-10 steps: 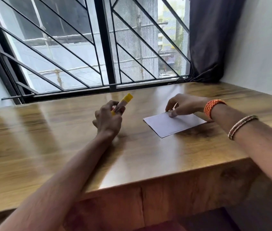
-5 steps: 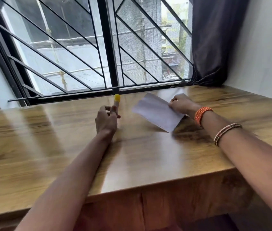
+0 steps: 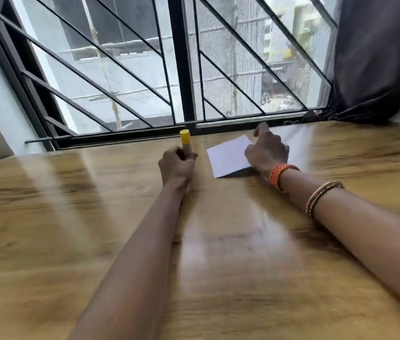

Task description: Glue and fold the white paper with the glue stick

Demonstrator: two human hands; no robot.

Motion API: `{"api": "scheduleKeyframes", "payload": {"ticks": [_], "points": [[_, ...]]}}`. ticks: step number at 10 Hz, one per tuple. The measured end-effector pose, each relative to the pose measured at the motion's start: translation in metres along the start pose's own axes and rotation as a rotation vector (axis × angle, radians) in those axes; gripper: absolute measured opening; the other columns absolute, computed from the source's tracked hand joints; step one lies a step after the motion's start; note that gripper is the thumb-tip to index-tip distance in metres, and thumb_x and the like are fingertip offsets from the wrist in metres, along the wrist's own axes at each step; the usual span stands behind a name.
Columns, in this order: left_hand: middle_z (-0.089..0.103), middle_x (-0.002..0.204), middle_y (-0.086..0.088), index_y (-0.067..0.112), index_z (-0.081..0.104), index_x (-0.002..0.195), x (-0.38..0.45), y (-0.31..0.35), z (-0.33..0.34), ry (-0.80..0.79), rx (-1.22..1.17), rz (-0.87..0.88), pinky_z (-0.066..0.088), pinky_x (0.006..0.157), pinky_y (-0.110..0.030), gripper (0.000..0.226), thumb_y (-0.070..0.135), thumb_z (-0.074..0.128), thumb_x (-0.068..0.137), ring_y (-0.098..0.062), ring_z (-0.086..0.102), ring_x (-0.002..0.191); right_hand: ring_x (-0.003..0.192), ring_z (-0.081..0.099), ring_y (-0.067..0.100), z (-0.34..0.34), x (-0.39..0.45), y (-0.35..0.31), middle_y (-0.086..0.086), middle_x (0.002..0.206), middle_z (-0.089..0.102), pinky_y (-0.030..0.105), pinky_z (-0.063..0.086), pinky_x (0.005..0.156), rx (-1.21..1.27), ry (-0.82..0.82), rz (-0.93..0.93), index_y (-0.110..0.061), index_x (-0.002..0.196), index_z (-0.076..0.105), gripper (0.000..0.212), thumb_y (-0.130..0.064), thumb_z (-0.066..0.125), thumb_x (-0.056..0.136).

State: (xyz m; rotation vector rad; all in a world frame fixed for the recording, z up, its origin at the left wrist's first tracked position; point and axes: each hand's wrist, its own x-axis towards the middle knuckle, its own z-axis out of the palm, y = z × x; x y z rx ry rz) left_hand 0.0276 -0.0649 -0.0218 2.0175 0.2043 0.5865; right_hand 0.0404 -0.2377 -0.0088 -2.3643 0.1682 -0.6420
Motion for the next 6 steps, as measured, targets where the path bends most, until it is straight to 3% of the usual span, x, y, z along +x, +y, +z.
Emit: {"api": "scheduleKeyframes", "payload": {"ticks": [1, 2, 3, 4, 5, 6], "points": [[0.071, 0.099, -0.008, 0.01, 0.066, 0.094, 0.016, -0.005, 0.013, -0.029, 0.079, -0.008, 0.039, 0.071, -0.023, 0.027, 0.031, 0.07, 0.078, -0.026, 0.063, 0.096, 0.108, 0.057, 0.035, 0.007, 0.019, 0.008, 0.014, 0.109, 0.064, 0.043, 0.029, 0.098, -0.176, -0.076, 0.013, -0.01, 0.12, 0.047, 0.036, -0.016, 0.05, 0.084], [0.071, 0.097, -0.007, 0.011, 0.065, 0.092, 0.021, -0.005, 0.019, -0.035, 0.115, -0.018, 0.039, 0.071, -0.024, 0.027, 0.035, 0.07, 0.078, -0.026, 0.063, 0.096, 0.116, 0.053, 0.036, 0.007, 0.029, 0.01, 0.017, 0.12, 0.061, 0.044, 0.029, 0.101, -0.275, -0.138, 0.037, -0.005, 0.133, 0.04, 0.052, -0.021, 0.051, 0.085], [0.071, 0.097, -0.006, 0.012, 0.065, 0.09, 0.012, -0.002, 0.017, 0.013, 0.136, -0.021, 0.042, 0.077, -0.026, 0.03, 0.038, 0.071, 0.077, -0.025, 0.063, 0.095, 0.116, 0.054, 0.037, 0.006, 0.021, 0.013, 0.018, 0.121, 0.06, 0.045, 0.03, 0.1, -0.333, -0.143, 0.031, -0.002, 0.134, 0.037, 0.053, -0.02, 0.052, 0.086], [0.072, 0.095, -0.001, 0.016, 0.063, 0.088, -0.002, 0.003, 0.013, 0.049, 0.186, -0.004, 0.044, 0.085, -0.034, 0.027, 0.04, 0.07, 0.078, -0.025, 0.063, 0.096, 0.108, 0.056, 0.038, 0.0, 0.007, 0.01, 0.018, 0.11, 0.065, 0.043, 0.031, 0.094, -0.333, -0.11, 0.027, -0.003, 0.125, 0.04, 0.043, -0.017, 0.051, 0.086], [0.072, 0.098, 0.003, 0.019, 0.063, 0.091, -0.018, 0.006, 0.008, 0.039, 0.196, -0.02, 0.036, 0.085, -0.034, 0.02, 0.034, 0.068, 0.08, -0.025, 0.061, 0.101, 0.106, 0.055, 0.037, -0.002, -0.014, 0.003, 0.017, 0.104, 0.065, 0.042, 0.032, 0.089, -0.378, -0.132, 0.024, -0.007, 0.116, 0.043, 0.031, -0.018, 0.049, 0.087], [0.071, 0.1, 0.0, 0.019, 0.062, 0.096, -0.014, 0.018, 0.004, -0.045, 0.213, -0.087, 0.029, 0.082, -0.032, 0.021, 0.03, 0.068, 0.079, -0.027, 0.059, 0.104, 0.113, 0.047, 0.037, -0.008, -0.017, -0.008, 0.018, 0.121, 0.053, 0.046, 0.035, 0.091, -0.45, -0.12, 0.046, -0.007, 0.117, 0.047, 0.032, -0.022, 0.048, 0.089]]}}
